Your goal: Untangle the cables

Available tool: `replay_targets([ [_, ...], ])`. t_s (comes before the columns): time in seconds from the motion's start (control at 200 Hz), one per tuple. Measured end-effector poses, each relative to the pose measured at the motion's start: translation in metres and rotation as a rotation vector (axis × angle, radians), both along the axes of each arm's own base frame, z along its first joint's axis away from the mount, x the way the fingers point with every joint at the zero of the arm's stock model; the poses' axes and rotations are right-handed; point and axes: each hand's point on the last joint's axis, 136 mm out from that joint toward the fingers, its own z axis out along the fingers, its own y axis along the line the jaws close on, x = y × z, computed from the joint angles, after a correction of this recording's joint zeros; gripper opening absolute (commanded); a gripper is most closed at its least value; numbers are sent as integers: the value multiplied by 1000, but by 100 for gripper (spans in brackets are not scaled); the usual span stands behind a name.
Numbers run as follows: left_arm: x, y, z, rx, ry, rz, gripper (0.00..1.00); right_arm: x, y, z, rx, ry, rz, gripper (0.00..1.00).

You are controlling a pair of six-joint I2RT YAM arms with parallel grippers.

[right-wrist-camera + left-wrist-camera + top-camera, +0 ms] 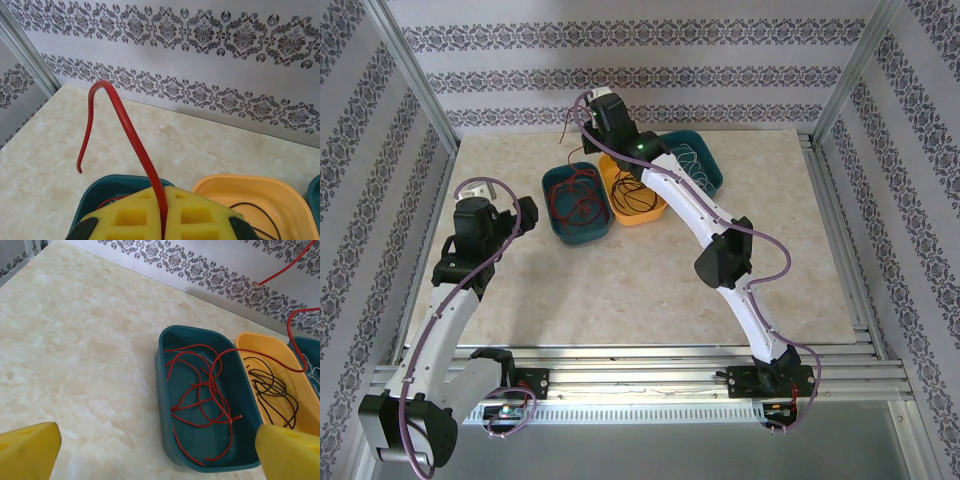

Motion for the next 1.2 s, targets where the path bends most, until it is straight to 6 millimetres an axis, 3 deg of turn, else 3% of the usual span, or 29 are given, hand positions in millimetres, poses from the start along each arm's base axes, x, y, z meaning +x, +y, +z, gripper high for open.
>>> replay_targets([
  [0.814,-1,-3,-7,-7,16,-14,99,3,-2,14,40,-15,21,6],
  [1.199,1,-3,-13,-8,32,-16,99,7,-9,-19,-25,30,-18,5],
])
